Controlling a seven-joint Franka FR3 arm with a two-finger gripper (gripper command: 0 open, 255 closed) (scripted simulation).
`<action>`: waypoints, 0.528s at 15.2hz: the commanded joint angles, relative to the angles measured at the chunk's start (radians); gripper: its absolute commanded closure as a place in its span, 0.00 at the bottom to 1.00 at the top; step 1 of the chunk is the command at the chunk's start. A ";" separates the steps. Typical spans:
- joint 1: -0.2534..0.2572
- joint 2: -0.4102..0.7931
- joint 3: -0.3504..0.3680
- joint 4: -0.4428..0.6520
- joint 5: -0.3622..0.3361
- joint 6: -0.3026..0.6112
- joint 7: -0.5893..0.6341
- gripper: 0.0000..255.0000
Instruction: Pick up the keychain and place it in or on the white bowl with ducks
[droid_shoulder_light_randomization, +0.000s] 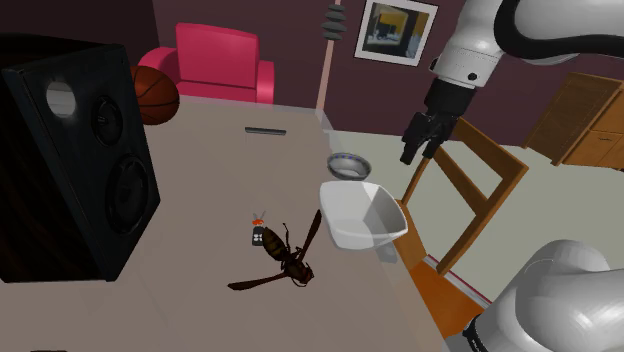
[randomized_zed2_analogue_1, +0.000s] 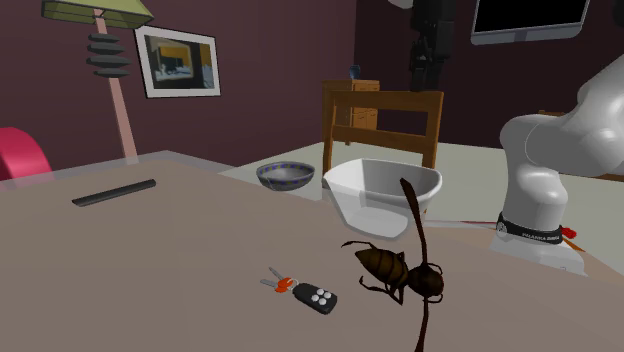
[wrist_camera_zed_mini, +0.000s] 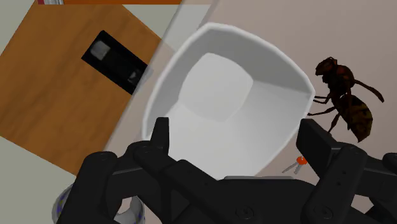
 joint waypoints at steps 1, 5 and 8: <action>0.000 0.000 0.000 0.000 0.000 0.000 0.000 0.00; 0.006 0.086 0.078 -0.012 0.039 0.097 0.093 0.00; 0.008 0.165 0.135 -0.006 0.060 0.168 0.163 0.00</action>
